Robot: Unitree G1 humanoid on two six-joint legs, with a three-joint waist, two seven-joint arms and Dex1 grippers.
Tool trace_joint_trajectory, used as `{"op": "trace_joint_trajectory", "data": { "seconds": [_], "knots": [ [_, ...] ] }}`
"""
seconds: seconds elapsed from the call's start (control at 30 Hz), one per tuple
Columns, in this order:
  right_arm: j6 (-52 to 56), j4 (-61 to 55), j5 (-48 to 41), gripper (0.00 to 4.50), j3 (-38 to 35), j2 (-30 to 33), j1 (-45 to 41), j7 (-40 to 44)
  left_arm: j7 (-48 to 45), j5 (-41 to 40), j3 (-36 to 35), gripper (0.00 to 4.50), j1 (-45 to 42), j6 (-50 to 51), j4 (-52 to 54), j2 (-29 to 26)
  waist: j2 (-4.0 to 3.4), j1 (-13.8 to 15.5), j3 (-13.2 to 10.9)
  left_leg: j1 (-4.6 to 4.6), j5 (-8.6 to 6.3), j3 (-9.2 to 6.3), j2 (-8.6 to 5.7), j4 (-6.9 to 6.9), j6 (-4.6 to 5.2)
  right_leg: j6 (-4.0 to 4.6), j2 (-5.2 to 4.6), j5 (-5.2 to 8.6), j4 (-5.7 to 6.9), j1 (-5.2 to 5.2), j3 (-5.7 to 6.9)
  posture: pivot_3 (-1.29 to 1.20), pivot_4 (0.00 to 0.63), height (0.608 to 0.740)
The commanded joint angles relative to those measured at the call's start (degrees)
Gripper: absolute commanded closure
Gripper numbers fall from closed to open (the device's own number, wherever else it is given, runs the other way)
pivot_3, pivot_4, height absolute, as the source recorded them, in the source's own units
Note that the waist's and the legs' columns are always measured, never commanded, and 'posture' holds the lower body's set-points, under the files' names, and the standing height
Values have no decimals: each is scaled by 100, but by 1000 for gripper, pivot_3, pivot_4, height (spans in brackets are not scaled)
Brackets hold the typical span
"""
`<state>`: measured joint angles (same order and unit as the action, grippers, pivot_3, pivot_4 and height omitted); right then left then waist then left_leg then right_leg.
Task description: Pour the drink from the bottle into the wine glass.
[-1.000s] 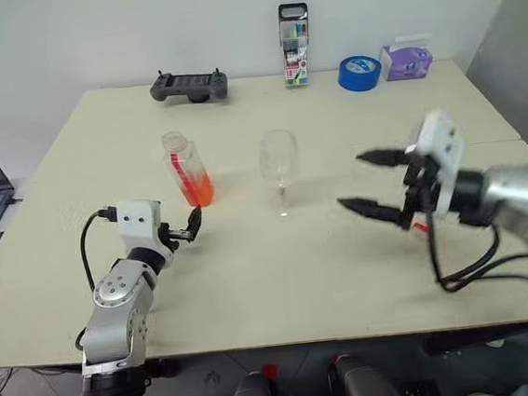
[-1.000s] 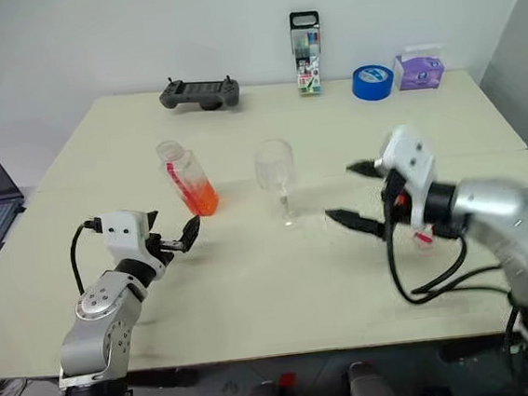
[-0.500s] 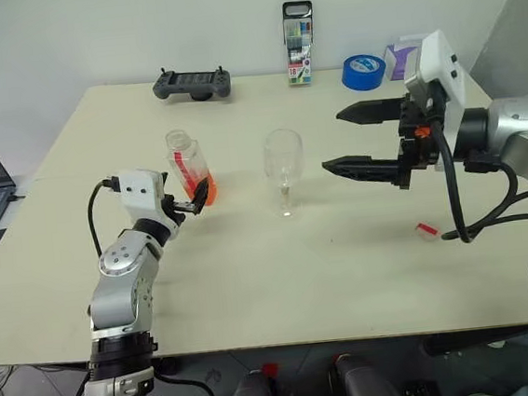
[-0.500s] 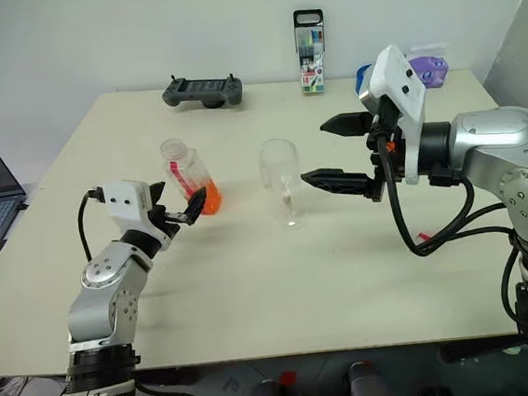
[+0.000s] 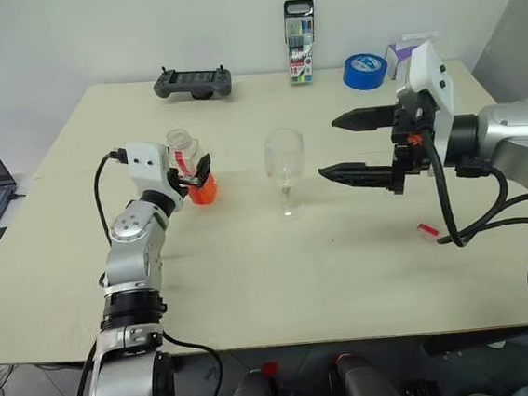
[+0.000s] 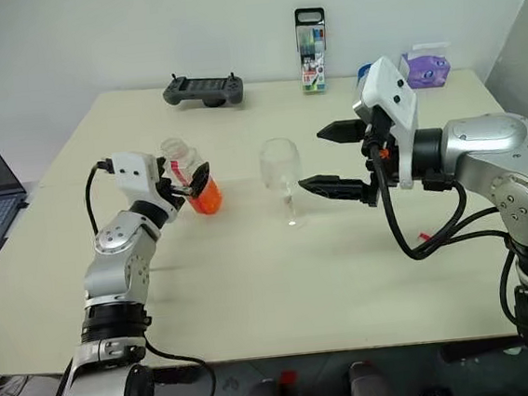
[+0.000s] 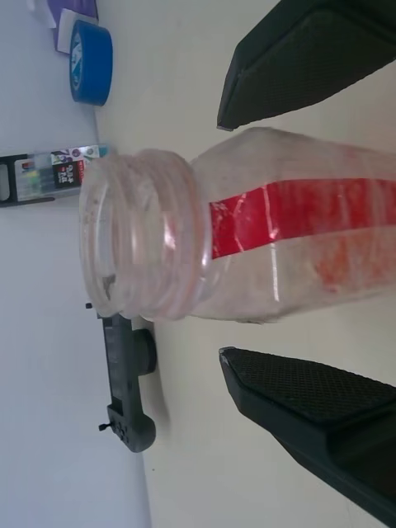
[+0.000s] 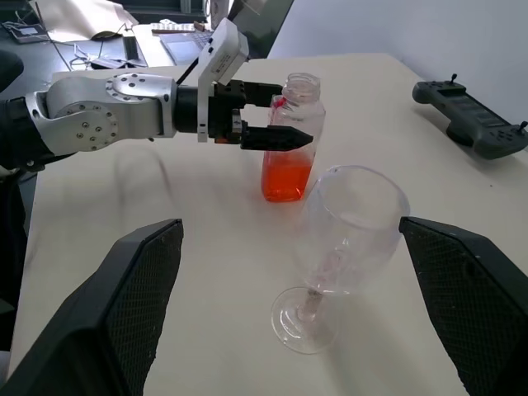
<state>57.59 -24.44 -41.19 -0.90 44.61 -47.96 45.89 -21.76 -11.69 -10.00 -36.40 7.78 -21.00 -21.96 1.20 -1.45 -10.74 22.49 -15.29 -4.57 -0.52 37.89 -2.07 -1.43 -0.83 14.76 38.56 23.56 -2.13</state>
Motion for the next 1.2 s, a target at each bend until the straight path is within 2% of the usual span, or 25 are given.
{"op": "trace_joint_trajectory", "data": {
  "seconds": [0.03,0.5,0.63,0.77,0.83,1.03,1.2],
  "knots": [
    [-61,-147,-4,18,-112,25,-5,-85,43,97,34,0,-230,-256,-159,29,0,0,0,1,0,-1,0,0,0,0,0,0,1,1,0,0,150,740],
    [-142,-119,18,18,-87,-24,146,-228,143,234,60,0,-432,-627,-541,153,0,-2,0,5,0,-2,0,2,0,0,0,0,6,7,0,0,150,740],
    [-131,-150,19,0,-95,-64,159,-292,190,273,49,845,-447,-697,-640,136,0,-2,0,6,0,-3,0,2,0,0,0,0,7,7,1,0,150,740],
    [-139,-280,32,0,-175,-90,259,-439,323,197,-151,2219,-653,-917,-883,106,1,-1,0,6,0,-3,-1,4,0,-1,0,-1,8,7,2,0,150,740],
    [-152,-422,43,0,-265,-64,408,-554,334,163,-201,2729,-832,-1039,-1005,61,1,-1,0,9,0,-4,0,5,0,-1,0,-1,7,8,2,0,150,740],
    [144,-1157,-186,0,-808,-16,1130,-1131,20,239,-67,2788,-1490,-1054,-945,-105,6,15,-3,52,1,-2,-3,9,-2,-1,-1,-1,22,52,5,0,150,740],
    [198,-2040,-235,0,-1388,-649,1996,-2250,-524,832,597,2789,-1993,-1255,-789,-482,9,21,-4,51,1,1,-4,3,-2,-3,-1,0,26,55,0,0,150,740]
  ]
}}
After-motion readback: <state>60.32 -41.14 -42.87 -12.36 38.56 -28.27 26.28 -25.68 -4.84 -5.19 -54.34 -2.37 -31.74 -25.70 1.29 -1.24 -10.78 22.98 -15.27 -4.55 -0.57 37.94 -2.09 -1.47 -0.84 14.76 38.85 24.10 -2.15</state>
